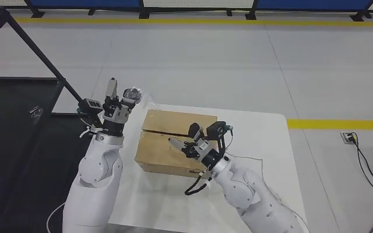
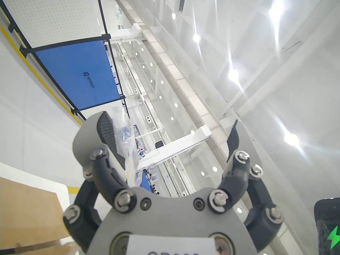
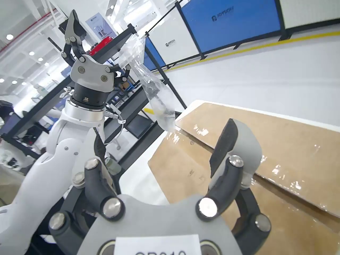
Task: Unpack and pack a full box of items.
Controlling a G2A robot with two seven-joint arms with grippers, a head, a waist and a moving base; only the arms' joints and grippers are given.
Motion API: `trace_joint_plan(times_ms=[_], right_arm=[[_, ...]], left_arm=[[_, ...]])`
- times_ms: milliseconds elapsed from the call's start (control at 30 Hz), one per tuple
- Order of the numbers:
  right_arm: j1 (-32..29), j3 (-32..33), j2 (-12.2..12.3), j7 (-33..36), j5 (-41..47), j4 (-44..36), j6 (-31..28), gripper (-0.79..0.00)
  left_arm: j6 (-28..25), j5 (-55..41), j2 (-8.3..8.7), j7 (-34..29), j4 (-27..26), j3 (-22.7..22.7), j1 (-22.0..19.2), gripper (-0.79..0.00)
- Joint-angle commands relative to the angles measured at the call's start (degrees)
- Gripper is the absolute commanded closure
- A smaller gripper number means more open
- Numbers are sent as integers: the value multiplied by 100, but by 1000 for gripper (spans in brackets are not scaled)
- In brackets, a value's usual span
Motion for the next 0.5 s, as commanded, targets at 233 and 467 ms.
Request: trace_joint_plan(times_ms=[233,467], right_arm=[[178,-1144,-428,-1149,-2345,-114,2436,-785],[497,-1782,-862,-1254,-3933,593,4506,-785]], left_arm=[[-318,485,-130,796,-11,501,-128,-785],[-354,678,-211,1205,-51,716,-157,-785]])
